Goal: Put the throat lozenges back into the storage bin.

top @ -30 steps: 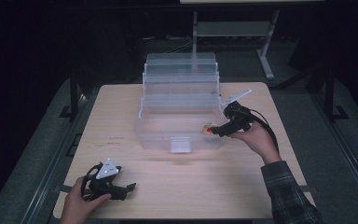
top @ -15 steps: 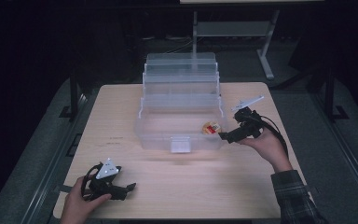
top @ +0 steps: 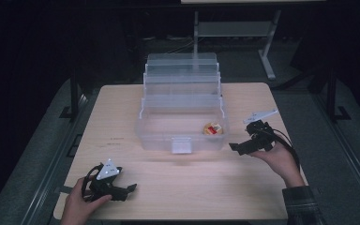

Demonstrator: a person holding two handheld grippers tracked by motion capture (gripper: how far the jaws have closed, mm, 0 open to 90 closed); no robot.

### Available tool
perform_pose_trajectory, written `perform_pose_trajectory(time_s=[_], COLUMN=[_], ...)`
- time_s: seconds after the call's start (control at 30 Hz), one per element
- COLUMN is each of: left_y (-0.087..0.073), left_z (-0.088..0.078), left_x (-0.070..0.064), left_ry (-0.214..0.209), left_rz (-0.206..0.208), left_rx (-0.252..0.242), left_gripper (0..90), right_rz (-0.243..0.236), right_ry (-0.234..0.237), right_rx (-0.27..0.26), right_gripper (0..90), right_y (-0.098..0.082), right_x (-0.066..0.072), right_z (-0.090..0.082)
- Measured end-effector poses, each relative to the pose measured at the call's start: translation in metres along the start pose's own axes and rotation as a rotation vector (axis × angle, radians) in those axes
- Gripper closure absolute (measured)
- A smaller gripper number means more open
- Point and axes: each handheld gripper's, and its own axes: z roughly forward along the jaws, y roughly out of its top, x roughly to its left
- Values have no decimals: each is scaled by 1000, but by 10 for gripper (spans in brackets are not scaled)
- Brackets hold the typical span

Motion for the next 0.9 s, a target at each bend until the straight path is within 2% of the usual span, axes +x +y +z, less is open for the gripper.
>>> perform_pose_trajectory(time_s=[0.23,0.37,0.77,0.9], left_y=[0,0,0,0], left_z=[0,0,0,0], left_x=[0,0,0,0], left_ry=[0,0,0,0], left_rz=[-1,-1,0,3], left_rx=[0,0,0,2], left_gripper=[110,109,110,109], right_rz=[31,34,55,57], right_ry=[7,8,-27,-31], right_rx=[22,21,35,40], right_gripper=[25,23,2,2], right_y=[-20,-29,-67,-75], right_x=[-1,0,8,9], right_z=[5,7,10,9])
